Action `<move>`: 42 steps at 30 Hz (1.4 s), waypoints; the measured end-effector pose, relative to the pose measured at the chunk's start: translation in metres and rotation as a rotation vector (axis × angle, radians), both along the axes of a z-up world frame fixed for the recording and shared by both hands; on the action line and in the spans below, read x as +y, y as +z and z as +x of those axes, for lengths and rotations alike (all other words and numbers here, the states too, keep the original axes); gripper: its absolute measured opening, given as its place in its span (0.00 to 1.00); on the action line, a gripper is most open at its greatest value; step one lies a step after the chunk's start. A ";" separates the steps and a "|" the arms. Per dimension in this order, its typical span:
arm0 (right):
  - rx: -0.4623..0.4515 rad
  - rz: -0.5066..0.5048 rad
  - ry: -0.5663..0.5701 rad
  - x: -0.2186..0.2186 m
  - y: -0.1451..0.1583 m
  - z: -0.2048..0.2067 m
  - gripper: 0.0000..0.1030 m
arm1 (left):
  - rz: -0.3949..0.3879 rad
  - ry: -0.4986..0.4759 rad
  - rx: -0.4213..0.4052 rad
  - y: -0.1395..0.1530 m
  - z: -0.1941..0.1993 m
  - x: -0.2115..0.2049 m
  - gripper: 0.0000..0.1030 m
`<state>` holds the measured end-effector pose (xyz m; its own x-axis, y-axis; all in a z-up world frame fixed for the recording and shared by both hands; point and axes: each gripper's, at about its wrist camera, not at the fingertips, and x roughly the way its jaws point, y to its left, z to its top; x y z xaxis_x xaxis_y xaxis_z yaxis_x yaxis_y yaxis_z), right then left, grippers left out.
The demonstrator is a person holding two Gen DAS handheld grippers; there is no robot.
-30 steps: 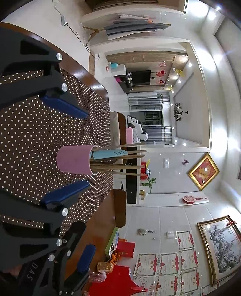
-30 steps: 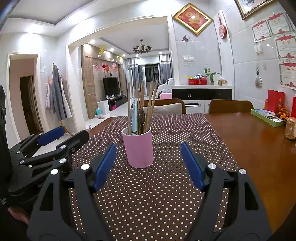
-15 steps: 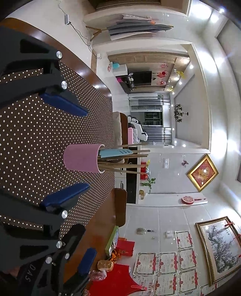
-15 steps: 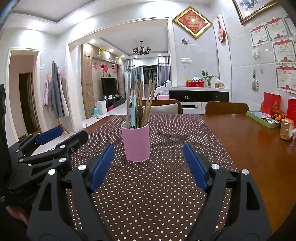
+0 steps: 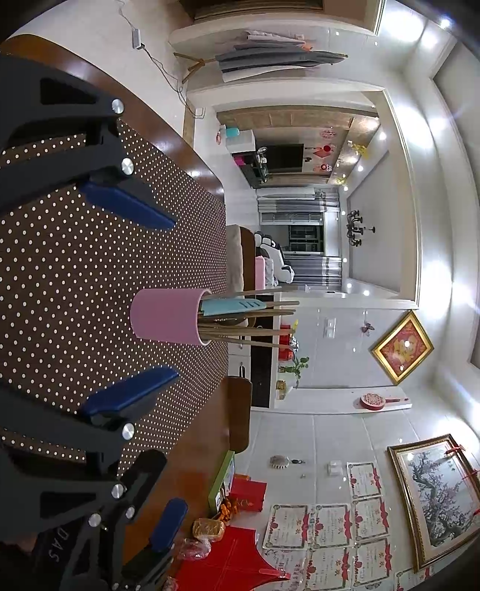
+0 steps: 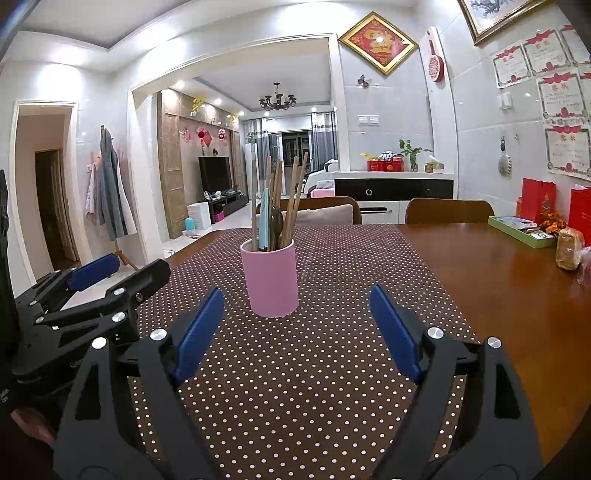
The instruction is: Organize utensils
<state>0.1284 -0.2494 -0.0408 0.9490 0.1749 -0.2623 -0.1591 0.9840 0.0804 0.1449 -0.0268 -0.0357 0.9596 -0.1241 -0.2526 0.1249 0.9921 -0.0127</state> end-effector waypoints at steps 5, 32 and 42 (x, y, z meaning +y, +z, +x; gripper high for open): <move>0.005 0.010 -0.001 -0.002 -0.002 -0.001 0.79 | -0.005 0.005 0.000 0.000 -0.002 0.001 0.77; 0.007 0.018 0.000 -0.006 -0.003 -0.005 0.80 | -0.003 0.016 -0.015 0.000 -0.009 0.000 0.81; 0.010 0.022 -0.002 -0.006 -0.004 -0.007 0.81 | -0.003 0.015 -0.010 0.004 -0.009 0.000 0.82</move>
<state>0.1214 -0.2555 -0.0448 0.9467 0.1793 -0.2677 -0.1567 0.9822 0.1038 0.1355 -0.0266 -0.0319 0.9640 -0.1102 -0.2421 0.1099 0.9938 -0.0149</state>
